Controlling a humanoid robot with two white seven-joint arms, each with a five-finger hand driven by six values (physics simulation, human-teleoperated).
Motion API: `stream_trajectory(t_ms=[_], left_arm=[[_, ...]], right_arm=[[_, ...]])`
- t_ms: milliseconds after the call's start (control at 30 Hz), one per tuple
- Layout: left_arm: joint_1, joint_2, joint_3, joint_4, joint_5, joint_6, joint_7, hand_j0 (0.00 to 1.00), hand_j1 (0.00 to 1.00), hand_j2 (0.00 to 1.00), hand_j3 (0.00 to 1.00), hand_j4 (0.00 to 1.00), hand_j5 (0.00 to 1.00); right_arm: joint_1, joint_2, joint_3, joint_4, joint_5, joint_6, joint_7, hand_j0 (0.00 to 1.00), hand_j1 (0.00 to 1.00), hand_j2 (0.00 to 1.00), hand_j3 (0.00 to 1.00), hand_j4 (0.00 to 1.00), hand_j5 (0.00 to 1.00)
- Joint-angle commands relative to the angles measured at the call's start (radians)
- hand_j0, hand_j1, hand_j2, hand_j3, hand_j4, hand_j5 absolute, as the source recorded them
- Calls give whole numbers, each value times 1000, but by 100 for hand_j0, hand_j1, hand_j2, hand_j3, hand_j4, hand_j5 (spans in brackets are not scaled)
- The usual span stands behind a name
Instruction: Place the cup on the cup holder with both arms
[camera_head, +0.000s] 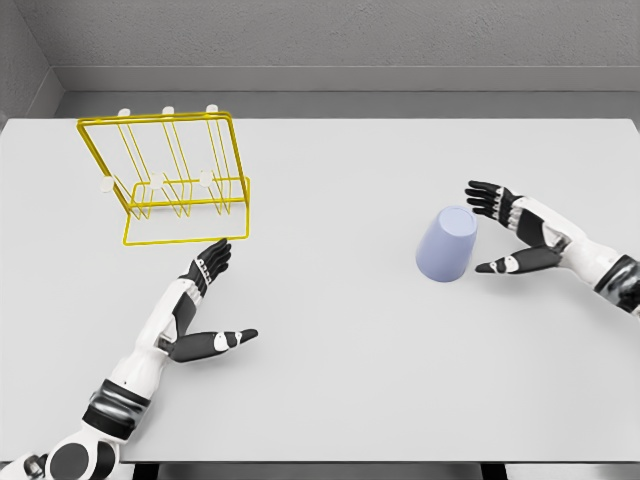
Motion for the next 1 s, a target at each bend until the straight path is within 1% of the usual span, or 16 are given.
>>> stream_trajectory(t_ms=[0, 200, 700, 767, 967], left_arm=[[0, 0, 0, -1, -2, 0, 0, 100, 100, 100, 100, 100, 100], [12, 0, 0, -2, -2, -8, 0, 100, 100, 100, 100, 100, 100], [12, 0, 0, -5, -2, -2, 4, 100, 100, 100, 100, 100, 100], [12, -14, 0, -4, -2, 1, 6, 100, 100, 100, 100, 100, 100], [12, -17, 6, -4, 1, 53, 6, 100, 100, 100, 100, 100, 100]], right_arm=[[0, 15, 2, -5, -6, 1, 0, 100, 100, 100, 100, 100, 100], [2, 15, 2, -5, -6, 1, 0, 100, 100, 100, 100, 100, 100], [6, 15, 2, -6, -5, -1, 0, 100, 100, 100, 100, 100, 100], [6, 15, 3, -8, -5, -3, 0, 100, 100, 100, 100, 100, 100], [5, 34, 5, -12, 31, -1, 0, 100, 100, 100, 100, 100, 100]])
